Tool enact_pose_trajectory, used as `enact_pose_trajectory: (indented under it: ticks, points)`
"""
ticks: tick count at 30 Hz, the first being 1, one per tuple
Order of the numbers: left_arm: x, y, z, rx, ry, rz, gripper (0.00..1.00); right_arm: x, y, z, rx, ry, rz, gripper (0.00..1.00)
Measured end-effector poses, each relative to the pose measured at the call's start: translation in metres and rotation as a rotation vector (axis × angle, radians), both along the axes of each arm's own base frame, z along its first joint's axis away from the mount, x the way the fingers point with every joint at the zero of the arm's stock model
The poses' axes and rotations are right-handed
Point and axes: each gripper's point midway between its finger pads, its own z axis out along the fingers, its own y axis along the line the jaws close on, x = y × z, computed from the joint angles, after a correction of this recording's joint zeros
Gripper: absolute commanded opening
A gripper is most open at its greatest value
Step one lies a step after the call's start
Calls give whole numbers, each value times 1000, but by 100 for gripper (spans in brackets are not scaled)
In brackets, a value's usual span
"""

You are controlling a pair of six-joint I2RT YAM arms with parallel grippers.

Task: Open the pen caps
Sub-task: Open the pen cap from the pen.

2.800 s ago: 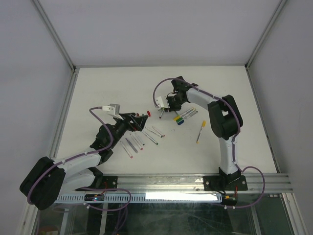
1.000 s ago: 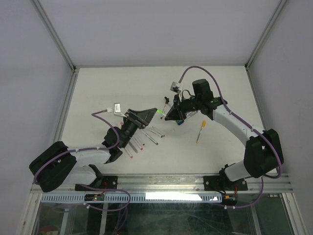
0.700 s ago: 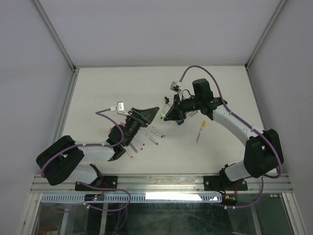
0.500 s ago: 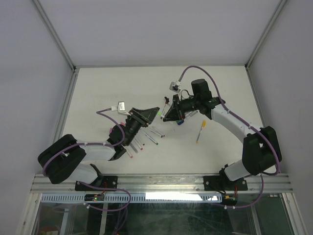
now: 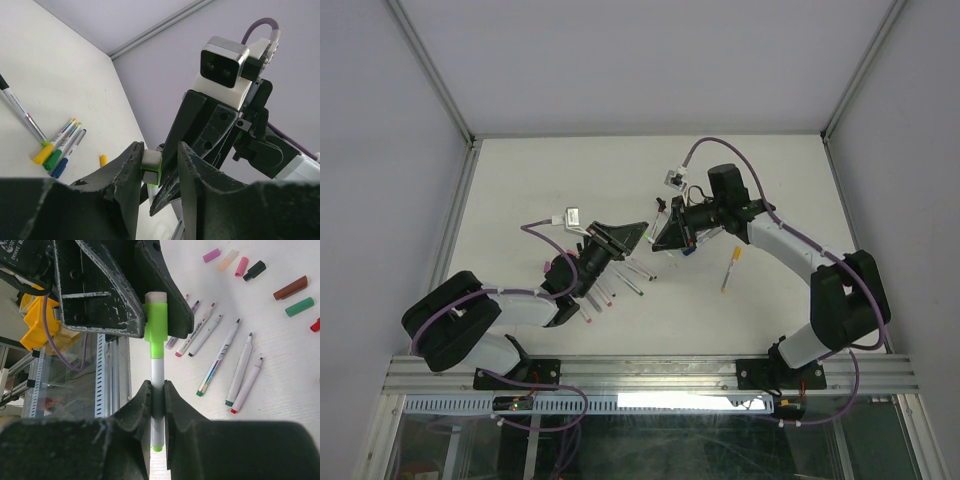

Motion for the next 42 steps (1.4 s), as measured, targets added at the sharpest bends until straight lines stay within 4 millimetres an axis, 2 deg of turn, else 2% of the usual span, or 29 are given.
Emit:
enact_pose_trajectory:
  ticks: [7,10,11,15,19,29,42]
  points:
    - [2,0,-3,24,-9,10,13,-2,1,1,13,27,13,0]
    - [2,0,-3,36,-19,14,1,-2,1,1,14,37,12,0]
    - [2,0,-3,41,-23,15,0,-2,1,0,15,41,14,0]
    - [4,2,-4,83,-57,33,0,-2,3,-3,22,59,28,0]
    - [15,12,-5,118,-81,36,0,4,7,-7,35,39,34,0]
    - [60,42,13,128,-49,-37,0,43,37,5,48,-180,-10,0]
    - [71,74,12,85,77,4,0,57,53,6,46,-277,-46,0]
